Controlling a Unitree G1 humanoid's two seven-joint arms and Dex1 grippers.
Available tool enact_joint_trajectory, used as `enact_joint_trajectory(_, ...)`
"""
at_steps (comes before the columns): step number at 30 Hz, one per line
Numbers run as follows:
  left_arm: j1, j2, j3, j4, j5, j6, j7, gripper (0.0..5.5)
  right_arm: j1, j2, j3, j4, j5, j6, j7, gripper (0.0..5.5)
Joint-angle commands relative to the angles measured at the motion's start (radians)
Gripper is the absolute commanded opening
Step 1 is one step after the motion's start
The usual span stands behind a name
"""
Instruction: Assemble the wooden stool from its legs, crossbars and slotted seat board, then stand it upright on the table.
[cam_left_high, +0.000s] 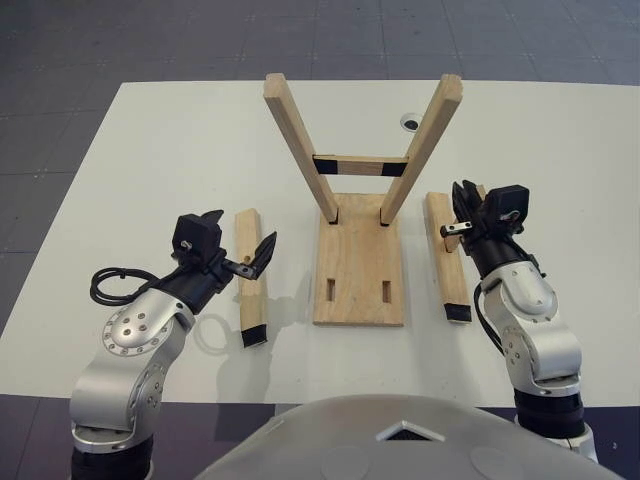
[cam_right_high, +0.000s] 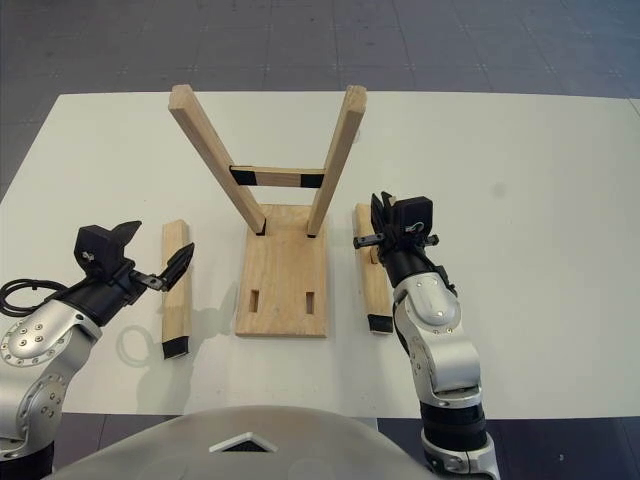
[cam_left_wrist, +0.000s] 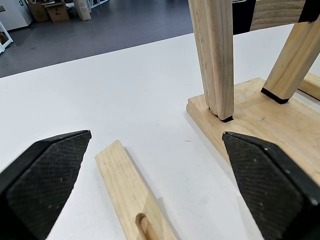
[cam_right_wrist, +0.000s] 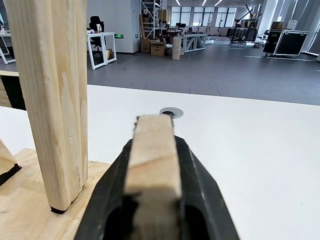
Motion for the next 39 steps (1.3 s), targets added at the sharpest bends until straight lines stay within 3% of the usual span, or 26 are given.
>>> enact_joint_trajectory(1, -0.01, -0.005, 0.011, 0.0, 0.004, 0.017, 0.003, 4.86, 0.0, 0.011, -0.008, 0.04, -0.014, 0.013, 0.008, 0.41)
enact_joint_trajectory(26, -0.012, -0.007, 0.024, -0.019, -0.003, 0.039, -0.002, 4.86, 0.12, 0.065, 0.085, 0.09, -0.217, 0.044, -0.053, 0.41)
enact_joint_trajectory(35, -0.014, -0.011, 0.027, -0.017, -0.003, 0.046, -0.004, 4.86, 0.103, 0.103, 0.017, 0.293, -0.207, -0.009, -0.055, 0.41)
enact_joint_trajectory(39, -0.013, -0.012, 0.023, -0.016, -0.001, 0.045, -0.005, 4.86, 0.086, 0.106, -0.008, 0.271, -0.188, -0.062, -0.032, 0.41)
